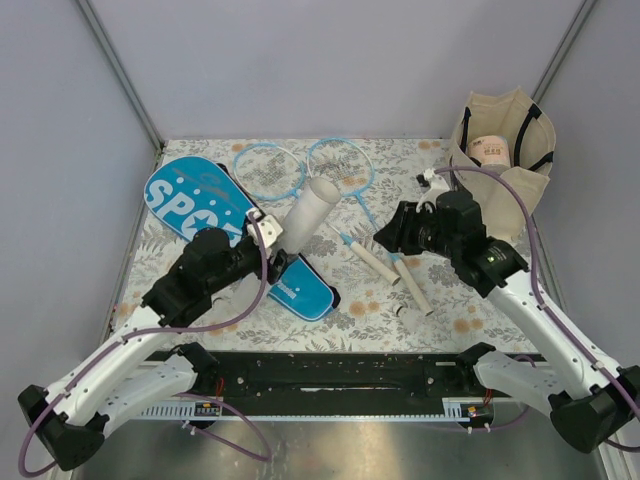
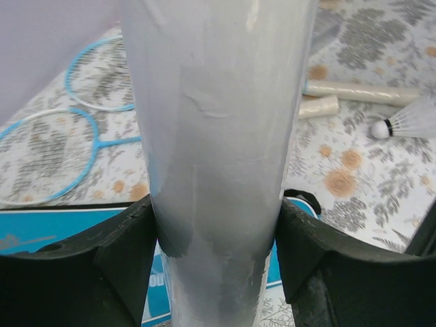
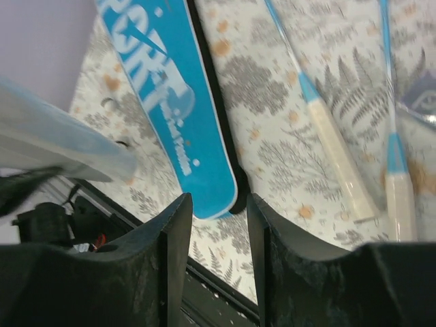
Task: Pack up the badminton gear
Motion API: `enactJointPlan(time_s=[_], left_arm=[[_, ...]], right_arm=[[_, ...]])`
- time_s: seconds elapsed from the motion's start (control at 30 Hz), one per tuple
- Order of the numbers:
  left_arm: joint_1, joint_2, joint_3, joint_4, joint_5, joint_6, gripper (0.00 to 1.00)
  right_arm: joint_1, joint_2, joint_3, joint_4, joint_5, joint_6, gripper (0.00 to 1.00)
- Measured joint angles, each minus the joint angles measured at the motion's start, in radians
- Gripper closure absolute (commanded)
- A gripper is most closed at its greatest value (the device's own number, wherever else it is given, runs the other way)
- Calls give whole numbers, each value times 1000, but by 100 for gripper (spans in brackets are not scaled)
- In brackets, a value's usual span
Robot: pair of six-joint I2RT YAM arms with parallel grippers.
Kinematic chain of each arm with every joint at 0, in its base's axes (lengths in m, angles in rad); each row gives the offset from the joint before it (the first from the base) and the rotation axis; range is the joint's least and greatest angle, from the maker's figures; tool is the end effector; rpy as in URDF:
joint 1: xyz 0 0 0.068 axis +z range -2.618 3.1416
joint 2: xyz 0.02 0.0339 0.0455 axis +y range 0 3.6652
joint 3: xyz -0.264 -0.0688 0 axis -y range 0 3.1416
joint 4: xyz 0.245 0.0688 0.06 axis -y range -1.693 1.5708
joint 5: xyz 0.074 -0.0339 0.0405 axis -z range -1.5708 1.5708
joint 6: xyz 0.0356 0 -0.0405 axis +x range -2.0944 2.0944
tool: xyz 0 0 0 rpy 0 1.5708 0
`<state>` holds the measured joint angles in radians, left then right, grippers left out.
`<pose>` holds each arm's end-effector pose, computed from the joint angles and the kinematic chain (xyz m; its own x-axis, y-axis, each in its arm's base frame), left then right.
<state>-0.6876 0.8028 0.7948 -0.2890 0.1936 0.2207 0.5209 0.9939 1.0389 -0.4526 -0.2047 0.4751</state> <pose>0.1396 -0.1235 0.3296 -0.0532 0.3217 -0.9453 0.7959 0.5853 0.1544 0.1855 0.1148 0.3626 -0.6027 0.1706 -0.7795 -0.4200 0.7629 0.4916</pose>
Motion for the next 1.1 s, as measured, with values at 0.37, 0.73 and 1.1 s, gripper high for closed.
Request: enactJointPlan(time_s=[0.37,0.73,1.1], left_arm=[[0,-161,-61,78,-248,-48,50],[-1,-156,-62,79,-239,-91,50],[-1,-200,-69,81,-220,-103,50]], right_arm=[[21,-103,-319,-174,247,192,48],[21,-272,-465,-364,389,723,40],[22,-315,-486,-521,439,980,39]])
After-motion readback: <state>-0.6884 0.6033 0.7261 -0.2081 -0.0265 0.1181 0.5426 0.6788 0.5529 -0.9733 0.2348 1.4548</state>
